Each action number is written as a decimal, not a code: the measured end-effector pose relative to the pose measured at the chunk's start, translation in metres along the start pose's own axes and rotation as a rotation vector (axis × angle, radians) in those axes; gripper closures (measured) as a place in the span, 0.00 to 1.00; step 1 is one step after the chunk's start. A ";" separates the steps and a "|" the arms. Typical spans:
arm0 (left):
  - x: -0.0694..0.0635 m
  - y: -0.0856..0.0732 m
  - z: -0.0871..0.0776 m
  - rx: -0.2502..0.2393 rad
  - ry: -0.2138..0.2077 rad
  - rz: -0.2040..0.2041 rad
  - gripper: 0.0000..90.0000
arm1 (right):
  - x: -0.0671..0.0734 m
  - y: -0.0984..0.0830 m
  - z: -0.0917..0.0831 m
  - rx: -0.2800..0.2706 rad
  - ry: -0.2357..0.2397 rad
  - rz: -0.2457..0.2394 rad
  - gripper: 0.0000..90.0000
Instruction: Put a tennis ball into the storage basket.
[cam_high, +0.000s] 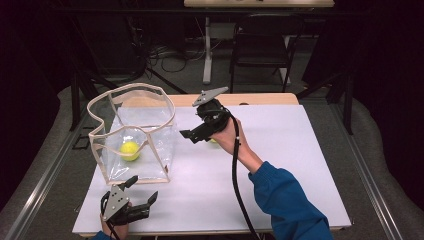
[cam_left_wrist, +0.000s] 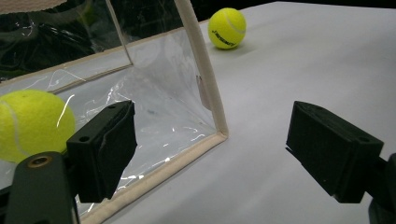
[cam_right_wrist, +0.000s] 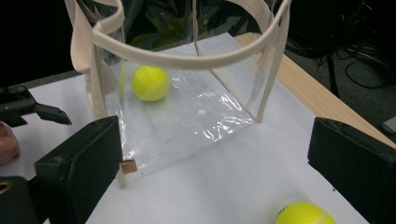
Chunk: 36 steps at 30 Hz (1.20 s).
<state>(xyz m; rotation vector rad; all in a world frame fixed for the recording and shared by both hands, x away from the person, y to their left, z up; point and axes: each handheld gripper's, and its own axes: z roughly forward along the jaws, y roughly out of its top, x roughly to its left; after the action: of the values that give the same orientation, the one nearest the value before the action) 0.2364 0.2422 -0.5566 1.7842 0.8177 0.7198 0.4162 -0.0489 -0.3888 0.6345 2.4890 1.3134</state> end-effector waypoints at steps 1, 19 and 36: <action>0.000 0.000 0.000 -0.002 -0.001 -0.001 0.18 | 0.000 -0.002 0.000 0.002 -0.002 0.000 0.03; -0.002 0.001 0.001 -0.001 0.001 0.006 0.18 | -0.004 -0.033 -0.011 0.024 -0.019 0.021 0.01; -0.002 0.001 0.002 0.003 0.002 0.010 0.18 | -0.013 -0.058 -0.014 0.048 -0.043 0.052 0.00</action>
<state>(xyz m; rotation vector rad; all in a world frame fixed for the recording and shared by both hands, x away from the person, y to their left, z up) 0.2366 0.2393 -0.5563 1.7915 0.8115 0.7276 0.4068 -0.0946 -0.4290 0.7352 2.4922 1.2476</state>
